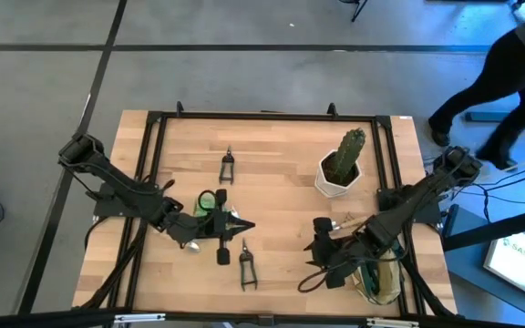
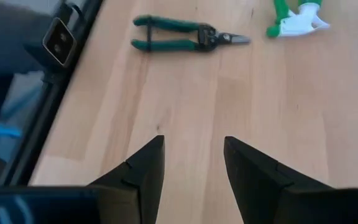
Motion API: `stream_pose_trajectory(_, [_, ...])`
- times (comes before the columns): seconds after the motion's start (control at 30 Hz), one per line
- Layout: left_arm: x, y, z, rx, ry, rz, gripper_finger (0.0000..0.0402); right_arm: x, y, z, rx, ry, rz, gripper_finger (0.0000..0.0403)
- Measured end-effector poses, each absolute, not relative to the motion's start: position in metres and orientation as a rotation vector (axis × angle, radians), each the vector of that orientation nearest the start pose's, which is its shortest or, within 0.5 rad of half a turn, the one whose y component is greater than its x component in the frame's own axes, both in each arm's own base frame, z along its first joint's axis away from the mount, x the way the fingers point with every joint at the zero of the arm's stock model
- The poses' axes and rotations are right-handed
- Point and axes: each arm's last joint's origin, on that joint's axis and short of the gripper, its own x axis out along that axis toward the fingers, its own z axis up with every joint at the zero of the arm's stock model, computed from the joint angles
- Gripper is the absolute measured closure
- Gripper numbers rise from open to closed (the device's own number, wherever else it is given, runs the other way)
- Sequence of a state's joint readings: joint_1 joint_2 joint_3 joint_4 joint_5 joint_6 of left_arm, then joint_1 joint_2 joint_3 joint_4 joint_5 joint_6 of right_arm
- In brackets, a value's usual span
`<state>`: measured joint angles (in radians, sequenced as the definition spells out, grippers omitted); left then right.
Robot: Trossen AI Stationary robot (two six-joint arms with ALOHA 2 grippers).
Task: Pick & Place Garden tools in Gardening bag
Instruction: Put the top grafting pruner into the side pocket of the white bag
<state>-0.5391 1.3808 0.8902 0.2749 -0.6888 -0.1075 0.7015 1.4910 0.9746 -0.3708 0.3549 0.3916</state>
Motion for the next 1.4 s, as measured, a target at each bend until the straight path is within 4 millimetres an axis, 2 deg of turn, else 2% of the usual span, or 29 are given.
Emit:
stream_pose_trajectory(0.23, [0.279,-0.130,0.277,-0.009,0.161,0.202,0.0396,0.216,0.170,0.205,-0.020,0.676,0.200,0.0236])
stream_pose_trajectory(0.43, [0.289,-0.109,0.281,-0.036,0.122,0.265,0.0397,0.205,0.155,0.202,-0.149,0.624,0.141,0.0236])
stream_pose_trajectory(0.57, [0.298,-0.088,0.279,-0.045,0.150,0.215,0.0400,0.202,0.139,0.200,-0.210,0.647,0.083,0.0236])
stream_pose_trajectory(0.83, [0.308,-0.044,0.270,-0.061,0.241,0.224,0.0400,0.207,0.113,0.191,-0.128,0.657,0.094,0.0236])
stream_pose_trajectory(1.03, [0.308,-0.017,0.262,-0.085,0.323,0.317,0.0400,0.213,0.112,0.196,-0.091,0.594,0.133,0.0236])
stream_pose_trajectory(1.17, [0.305,0.000,0.254,-0.146,0.398,0.372,0.0399,0.218,0.112,0.202,-0.122,0.508,0.075,0.0236])
stream_pose_trajectory(1.4, [0.299,0.019,0.246,-0.185,0.474,0.504,0.0398,0.228,0.104,0.214,-0.122,0.369,-0.011,0.0236])
